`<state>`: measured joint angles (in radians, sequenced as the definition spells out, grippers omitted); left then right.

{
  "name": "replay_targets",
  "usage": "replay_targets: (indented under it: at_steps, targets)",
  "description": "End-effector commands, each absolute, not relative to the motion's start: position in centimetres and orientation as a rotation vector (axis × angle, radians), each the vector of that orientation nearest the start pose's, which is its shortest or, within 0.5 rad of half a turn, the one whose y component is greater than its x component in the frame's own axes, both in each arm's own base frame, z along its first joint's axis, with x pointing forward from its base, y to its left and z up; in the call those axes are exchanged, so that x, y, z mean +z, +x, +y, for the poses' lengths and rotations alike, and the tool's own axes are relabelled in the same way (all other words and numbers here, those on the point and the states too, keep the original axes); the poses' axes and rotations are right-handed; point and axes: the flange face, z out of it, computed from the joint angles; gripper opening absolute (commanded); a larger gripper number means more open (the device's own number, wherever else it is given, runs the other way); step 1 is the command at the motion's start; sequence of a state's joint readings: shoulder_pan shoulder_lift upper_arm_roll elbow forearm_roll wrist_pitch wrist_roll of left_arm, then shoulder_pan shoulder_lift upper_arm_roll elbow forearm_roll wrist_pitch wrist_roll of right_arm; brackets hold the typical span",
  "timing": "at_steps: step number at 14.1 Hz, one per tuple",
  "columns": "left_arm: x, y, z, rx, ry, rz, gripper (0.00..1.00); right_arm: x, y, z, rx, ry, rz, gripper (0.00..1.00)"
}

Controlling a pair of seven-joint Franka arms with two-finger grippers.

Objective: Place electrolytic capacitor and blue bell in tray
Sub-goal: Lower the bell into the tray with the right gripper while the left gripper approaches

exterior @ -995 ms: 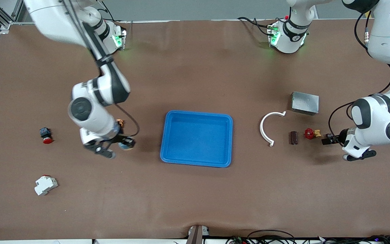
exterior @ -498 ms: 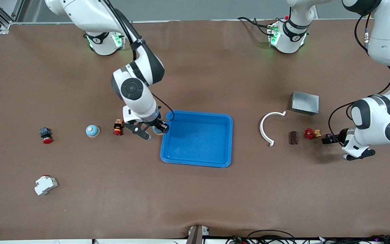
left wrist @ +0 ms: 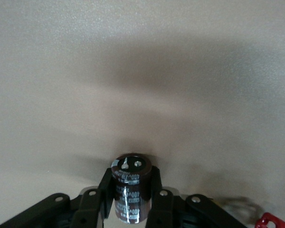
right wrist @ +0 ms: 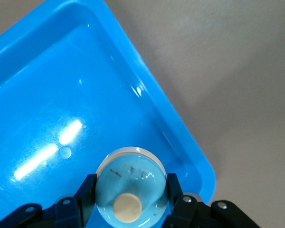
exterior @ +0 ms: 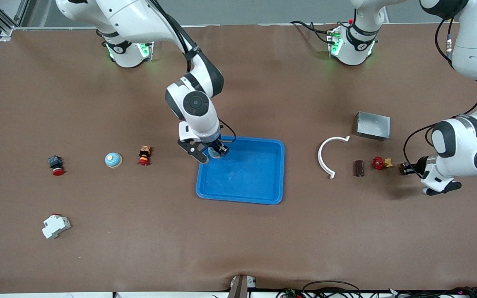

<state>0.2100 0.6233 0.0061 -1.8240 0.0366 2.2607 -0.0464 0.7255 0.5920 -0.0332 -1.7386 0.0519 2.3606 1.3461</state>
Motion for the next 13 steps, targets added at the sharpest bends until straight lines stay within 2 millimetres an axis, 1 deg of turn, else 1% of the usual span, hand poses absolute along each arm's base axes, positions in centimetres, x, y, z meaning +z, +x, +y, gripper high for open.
replay_targets:
  at_steps: [1, 2, 4, 7, 8, 10, 11, 12, 13]
  targets:
    - [18.1, 61.2, 13.5, 0.289, -3.070, -0.405, 0.00, 23.0, 52.1, 44.1, -0.049, -2.919, 1.081, 0.00]
    - [18.3, 61.3, 13.5, 0.285, -3.069, -0.410, 0.00, 22.6, 51.9, 44.3, -0.056, -2.922, 1.080, 0.00]
    - [19.8, 62.0, 13.4, 0.255, -3.065, -0.428, 0.00, 22.0, 51.8, 44.3, -0.061, -2.927, 1.080, 0.00]
    - [24.1, 63.1, 13.0, 0.285, -3.060, -0.432, 0.00, 21.2, 51.8, 44.6, -0.071, -2.910, 1.096, 0.00]
    - [26.1, 63.4, 12.8, 0.292, -3.058, -0.437, 0.00, 21.0, 51.6, 44.7, -0.072, -2.910, 1.094, 0.00]
    - [30.0, 64.1, 10.6, 0.325, -3.056, -0.460, 0.00, 20.7, 51.5, 44.9, -0.069, -2.910, 1.101, 0.00]
    - [31.4, 64.5, 9.7, 0.340, -3.054, -0.485, 0.00, 20.4, 51.4, 45.1, -0.069, -2.916, 1.096, 0.00]
    - [32.8, 64.9, 8.3, 0.351, -3.054, -0.505, 0.00, 20.1, 51.2, 45.3, -0.068, -2.919, 1.092, 0.00]
    - [33.8, 65.2, 6.8, 0.368, -3.046, -0.546, 0.00, 20.0, 51.2, 45.6, -0.068, -2.920, 1.089, 0.00]
